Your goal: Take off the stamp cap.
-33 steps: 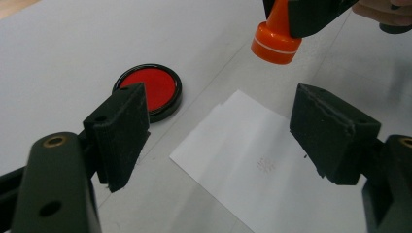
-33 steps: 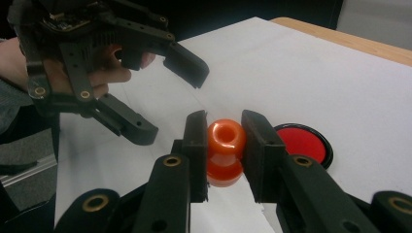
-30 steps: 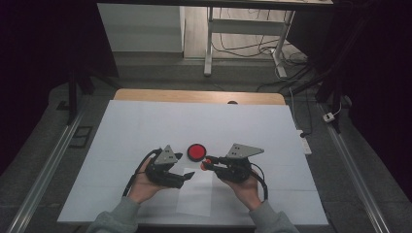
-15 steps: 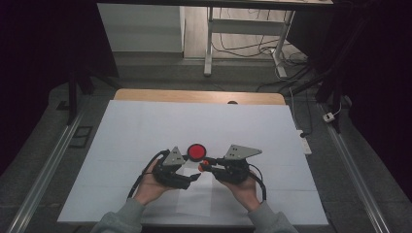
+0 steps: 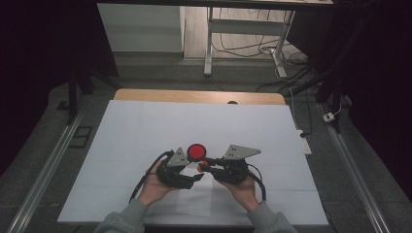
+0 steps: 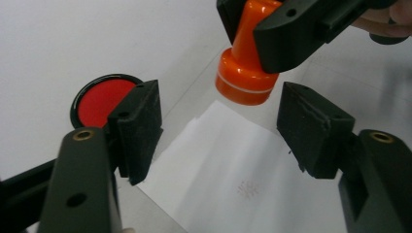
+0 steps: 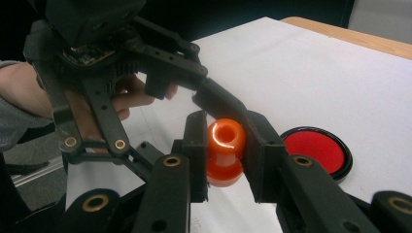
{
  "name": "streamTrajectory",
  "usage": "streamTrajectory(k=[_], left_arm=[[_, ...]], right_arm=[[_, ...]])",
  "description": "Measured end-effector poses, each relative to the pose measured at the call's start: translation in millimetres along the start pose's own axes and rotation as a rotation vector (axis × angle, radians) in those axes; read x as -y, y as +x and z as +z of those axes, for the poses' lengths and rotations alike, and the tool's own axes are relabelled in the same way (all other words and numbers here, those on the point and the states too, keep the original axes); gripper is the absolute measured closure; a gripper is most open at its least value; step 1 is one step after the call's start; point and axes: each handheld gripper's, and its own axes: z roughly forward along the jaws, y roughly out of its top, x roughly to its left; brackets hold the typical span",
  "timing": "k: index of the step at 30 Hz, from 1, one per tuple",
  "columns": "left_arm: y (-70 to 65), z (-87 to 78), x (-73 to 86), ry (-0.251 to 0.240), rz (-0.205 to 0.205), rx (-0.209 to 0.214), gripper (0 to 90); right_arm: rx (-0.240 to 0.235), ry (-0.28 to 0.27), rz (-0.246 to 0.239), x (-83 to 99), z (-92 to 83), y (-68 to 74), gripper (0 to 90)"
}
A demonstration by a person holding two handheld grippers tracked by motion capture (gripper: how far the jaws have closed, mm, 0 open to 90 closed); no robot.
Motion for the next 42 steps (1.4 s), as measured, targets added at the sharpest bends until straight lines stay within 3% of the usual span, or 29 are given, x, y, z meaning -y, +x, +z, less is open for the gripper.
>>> streamTrajectory(k=[24,42], left_arm=[[-6.4,8.2,0.1,0.017,0.054,-0.005,49.3],[-7.9,8.4,0.5,0.01,0.073,-0.005,62.8]], right_arm=[[-0.011,0.007,0.005,1.1,4.0,0.8,72.2],[-0.014,0.01,0.006,1.6,5.4,1.5,72.2]])
